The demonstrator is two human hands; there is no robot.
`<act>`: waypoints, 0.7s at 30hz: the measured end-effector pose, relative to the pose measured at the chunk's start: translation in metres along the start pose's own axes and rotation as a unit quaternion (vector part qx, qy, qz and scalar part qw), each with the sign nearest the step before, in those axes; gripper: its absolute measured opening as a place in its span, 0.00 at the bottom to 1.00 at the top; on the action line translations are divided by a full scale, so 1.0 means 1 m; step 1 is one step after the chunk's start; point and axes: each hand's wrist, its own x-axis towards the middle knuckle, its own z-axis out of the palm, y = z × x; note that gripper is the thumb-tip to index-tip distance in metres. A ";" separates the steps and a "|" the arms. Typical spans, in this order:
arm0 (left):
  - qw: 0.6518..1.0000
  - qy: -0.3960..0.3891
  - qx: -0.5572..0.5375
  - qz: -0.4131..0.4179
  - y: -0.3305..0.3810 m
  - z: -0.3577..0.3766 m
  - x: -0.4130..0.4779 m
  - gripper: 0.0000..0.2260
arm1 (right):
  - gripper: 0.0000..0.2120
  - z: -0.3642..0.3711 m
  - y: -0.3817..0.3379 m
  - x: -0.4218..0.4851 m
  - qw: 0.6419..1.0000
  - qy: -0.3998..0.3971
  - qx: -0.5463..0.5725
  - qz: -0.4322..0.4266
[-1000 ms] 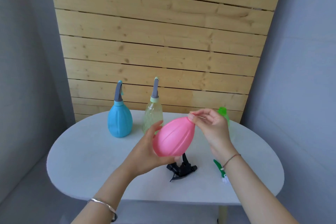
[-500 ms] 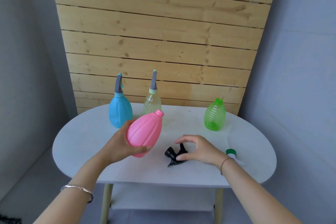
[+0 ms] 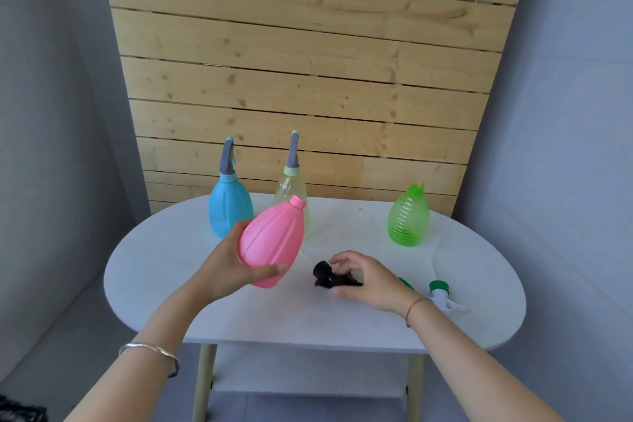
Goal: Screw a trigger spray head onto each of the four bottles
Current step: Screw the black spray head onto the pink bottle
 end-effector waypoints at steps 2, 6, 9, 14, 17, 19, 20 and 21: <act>1.000 0.009 -0.003 0.000 0.000 -0.001 0.001 0.38 | 0.12 -0.015 -0.013 -0.001 0.994 0.032 0.106 -0.009; 1.000 0.007 -0.021 -0.002 0.001 -0.001 0.002 0.39 | 0.08 -0.040 -0.036 -0.005 0.958 0.122 0.256 -0.036; 1.000 -0.005 -0.020 0.001 0.001 0.001 0.003 0.39 | 0.08 -0.049 -0.042 -0.007 0.913 0.233 0.332 -0.038; 1.000 -0.017 -0.011 -0.004 -0.001 0.006 0.006 0.38 | 0.08 -0.064 -0.044 -0.007 0.817 0.318 0.481 -0.014; 1.000 -0.019 -0.003 -0.005 -0.002 0.008 0.007 0.38 | 0.09 -0.068 -0.043 -0.006 0.800 0.315 0.510 -0.014; 1.000 -0.015 -0.005 -0.005 -0.002 0.008 0.008 0.38 | 0.09 -0.068 -0.044 -0.006 0.795 0.309 0.521 -0.019; 1.000 -0.013 -0.006 -0.006 -0.002 0.007 0.009 0.39 | 0.09 -0.069 -0.044 -0.006 0.797 0.308 0.520 -0.019; 1.000 -0.010 -0.008 -0.006 -0.003 0.007 0.009 0.39 | 0.10 -0.068 -0.043 -0.005 0.800 0.306 0.515 -0.017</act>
